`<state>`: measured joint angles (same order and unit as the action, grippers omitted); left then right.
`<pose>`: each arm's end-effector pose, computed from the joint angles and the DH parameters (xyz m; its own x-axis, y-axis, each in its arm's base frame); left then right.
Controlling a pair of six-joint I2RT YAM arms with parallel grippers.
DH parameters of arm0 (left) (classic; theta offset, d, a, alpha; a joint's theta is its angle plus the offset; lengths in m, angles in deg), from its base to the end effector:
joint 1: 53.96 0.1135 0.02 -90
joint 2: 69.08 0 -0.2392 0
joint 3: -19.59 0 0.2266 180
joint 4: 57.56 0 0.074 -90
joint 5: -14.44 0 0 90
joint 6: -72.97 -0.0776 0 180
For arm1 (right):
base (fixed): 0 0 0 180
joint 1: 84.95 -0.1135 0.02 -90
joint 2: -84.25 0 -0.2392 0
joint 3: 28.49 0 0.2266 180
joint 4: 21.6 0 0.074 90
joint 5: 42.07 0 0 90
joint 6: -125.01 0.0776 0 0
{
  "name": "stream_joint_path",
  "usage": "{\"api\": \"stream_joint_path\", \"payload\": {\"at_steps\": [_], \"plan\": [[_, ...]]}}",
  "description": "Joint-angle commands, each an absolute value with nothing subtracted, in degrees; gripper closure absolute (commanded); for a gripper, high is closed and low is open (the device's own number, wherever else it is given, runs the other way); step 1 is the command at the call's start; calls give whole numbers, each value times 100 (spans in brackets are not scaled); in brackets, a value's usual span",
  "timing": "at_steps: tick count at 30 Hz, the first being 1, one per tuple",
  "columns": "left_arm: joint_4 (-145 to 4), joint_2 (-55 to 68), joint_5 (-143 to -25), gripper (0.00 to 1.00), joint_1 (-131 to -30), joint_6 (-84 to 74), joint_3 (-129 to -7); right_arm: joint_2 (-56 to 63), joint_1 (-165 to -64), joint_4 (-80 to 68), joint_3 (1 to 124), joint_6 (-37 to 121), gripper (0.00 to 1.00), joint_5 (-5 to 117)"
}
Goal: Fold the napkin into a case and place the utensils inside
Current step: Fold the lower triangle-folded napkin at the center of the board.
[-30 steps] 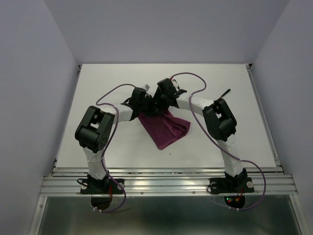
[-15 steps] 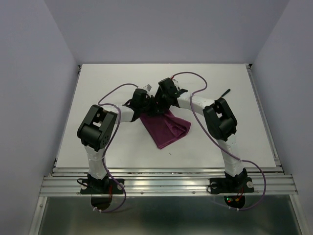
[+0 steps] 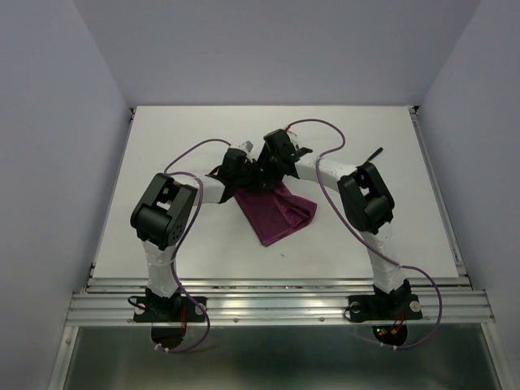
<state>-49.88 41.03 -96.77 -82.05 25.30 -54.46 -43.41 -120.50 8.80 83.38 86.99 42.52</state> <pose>0.3522 -0.2198 0.1352 -0.7947 -0.2875 -0.5346 0.2497 0.6479 -0.7196 0.4020 0.2783 0.1321 -0.7758 0.4096 -0.4800 0.1387 0.8528 0.5035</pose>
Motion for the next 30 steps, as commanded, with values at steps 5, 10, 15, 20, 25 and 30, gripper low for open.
{"api": "stream_joint_path", "payload": {"at_steps": [5,10,15,20,25,30], "plan": [[-5348,4272,-9199,93,-8234,2463,-5228,-4091,-12160,914,8170,8660,36,4442],[-5410,4324,-9076,93,-8234,2463,-5158,-4021,-12160,914,8170,8651,34,4442],[-5410,4421,-9023,93,-8243,2481,-5140,-3968,-12160,914,8144,8660,34,4451],[-5427,4439,-8936,94,-8234,2481,-5088,-3906,-12160,922,8126,8660,31,4416],[-5489,4386,-8857,94,-8234,2463,-5008,-3679,-12160,931,8109,8616,29,4232],[-5489,4439,-8839,94,-8234,2481,-4920,-3379,-12107,949,8047,8519,28,4029]]}}
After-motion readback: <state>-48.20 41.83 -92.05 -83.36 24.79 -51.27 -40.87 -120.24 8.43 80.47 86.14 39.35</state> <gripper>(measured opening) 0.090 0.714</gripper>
